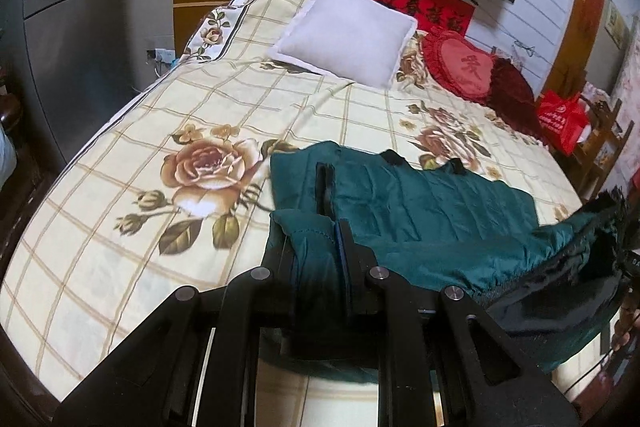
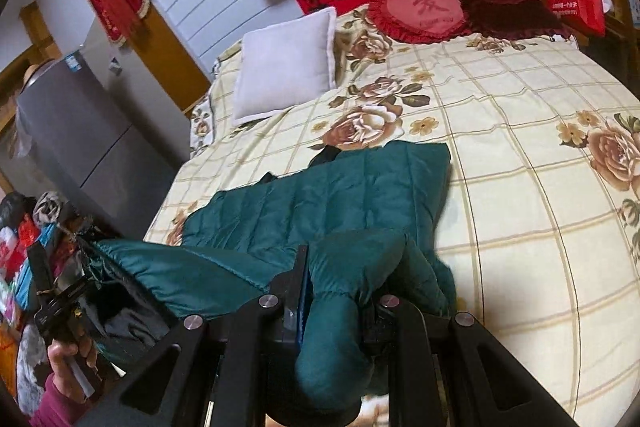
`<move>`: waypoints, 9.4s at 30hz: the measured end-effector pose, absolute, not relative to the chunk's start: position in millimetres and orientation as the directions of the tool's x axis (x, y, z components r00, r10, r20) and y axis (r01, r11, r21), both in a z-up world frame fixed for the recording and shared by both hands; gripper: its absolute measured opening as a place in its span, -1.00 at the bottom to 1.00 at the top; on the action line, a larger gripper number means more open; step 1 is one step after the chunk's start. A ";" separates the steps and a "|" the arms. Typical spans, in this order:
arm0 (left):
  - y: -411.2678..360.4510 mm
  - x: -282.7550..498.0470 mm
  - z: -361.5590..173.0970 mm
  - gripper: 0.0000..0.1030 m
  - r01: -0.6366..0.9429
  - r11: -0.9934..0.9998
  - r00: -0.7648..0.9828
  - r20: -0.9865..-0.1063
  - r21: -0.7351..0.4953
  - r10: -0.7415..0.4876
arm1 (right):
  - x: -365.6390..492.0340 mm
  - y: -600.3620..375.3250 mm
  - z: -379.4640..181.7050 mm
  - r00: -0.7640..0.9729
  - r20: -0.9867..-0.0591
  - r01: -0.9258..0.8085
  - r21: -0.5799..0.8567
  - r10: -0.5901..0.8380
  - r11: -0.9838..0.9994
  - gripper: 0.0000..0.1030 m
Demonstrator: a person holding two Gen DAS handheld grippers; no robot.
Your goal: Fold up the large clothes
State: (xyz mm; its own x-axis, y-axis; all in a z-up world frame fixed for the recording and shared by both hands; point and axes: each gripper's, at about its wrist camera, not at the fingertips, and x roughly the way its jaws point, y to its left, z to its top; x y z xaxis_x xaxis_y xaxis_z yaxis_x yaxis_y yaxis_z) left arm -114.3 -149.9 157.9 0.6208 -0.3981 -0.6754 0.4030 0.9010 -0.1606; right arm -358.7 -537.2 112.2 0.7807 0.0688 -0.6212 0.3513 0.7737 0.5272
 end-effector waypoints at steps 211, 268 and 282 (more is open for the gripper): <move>-113.7 -216.4 104.3 0.35 0.391 0.888 0.538 -0.722 -0.242 -0.434 | -433.3 -448.3 96.2 0.682 -0.723 0.446 0.290 -0.111 0.847 0.57; -177.4 -304.6 96.7 0.35 0.399 0.916 0.684 -0.679 0.041 -0.268 | -419.9 -332.4 81.8 0.721 -0.687 0.349 0.243 -0.094 0.905 0.57; -178.8 -305.7 99.0 0.35 0.420 0.907 0.683 -0.668 0.026 -0.296 | -415.9 -332.9 77.2 0.713 -0.696 0.348 0.250 -0.082 0.904 0.58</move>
